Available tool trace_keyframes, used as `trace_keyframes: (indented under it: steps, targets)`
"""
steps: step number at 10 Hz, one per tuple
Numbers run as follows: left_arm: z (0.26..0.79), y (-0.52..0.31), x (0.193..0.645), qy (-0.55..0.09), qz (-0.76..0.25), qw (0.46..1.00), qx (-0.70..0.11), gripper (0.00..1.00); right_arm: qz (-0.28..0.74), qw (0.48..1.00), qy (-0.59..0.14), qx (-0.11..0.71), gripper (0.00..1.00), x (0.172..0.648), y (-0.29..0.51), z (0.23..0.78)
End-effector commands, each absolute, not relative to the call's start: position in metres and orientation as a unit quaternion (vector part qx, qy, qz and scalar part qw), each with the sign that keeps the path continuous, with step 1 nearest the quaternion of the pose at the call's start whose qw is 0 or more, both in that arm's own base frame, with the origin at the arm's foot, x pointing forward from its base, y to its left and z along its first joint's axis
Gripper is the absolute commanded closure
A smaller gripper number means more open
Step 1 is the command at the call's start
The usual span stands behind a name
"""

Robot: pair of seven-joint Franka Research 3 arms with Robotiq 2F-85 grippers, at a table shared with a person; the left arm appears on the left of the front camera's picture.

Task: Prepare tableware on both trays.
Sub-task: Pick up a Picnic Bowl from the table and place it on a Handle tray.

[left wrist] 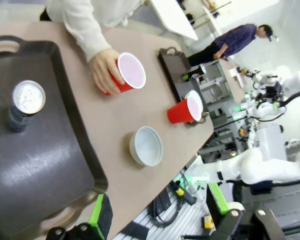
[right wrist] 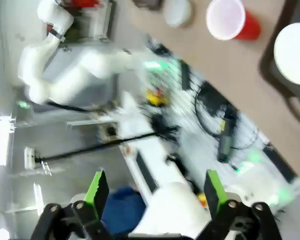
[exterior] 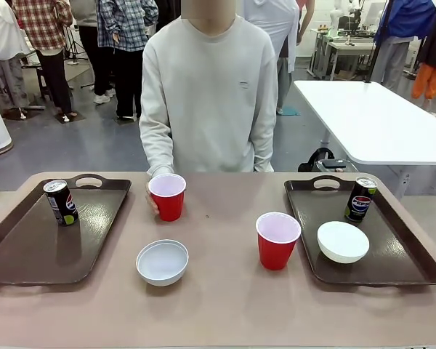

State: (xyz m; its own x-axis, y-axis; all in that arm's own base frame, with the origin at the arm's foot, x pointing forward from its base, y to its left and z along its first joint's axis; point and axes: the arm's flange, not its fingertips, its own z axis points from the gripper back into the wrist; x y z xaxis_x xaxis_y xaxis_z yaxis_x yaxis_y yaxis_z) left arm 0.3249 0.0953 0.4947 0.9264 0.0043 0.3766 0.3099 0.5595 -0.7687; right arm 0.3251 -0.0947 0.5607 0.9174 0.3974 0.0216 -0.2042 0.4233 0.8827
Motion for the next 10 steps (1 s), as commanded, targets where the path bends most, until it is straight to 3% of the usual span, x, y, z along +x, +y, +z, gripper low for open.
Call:
trace_keyframes:
  steps: [1, 4, 5, 10]
  targets:
    - [0.495, 0.096, 0.325, -0.173, -0.089, 0.863, -0.466, 0.0, -0.095, 0.703, 0.015, 0.705, 0.0, 0.333, -0.108, 0.545]
    - [0.495, 0.096, 0.325, -0.173, -0.089, 0.863, -0.466, 0.0, -0.176, 0.703, -0.025, 0.688, 0.0, 0.301, -0.145, 0.508]
    - [0.495, 0.096, 0.325, -0.173, -0.089, 0.863, -0.466, 0.0, -0.025, 0.774, 0.069, 0.63, 0.0, 0.322, -0.154, 0.52]
    - [0.495, 0.096, 0.325, -0.173, -0.089, 0.863, -0.466, 0.0, -0.025, 0.774, 0.069, 0.63, 0.0, 0.322, -0.154, 0.52]
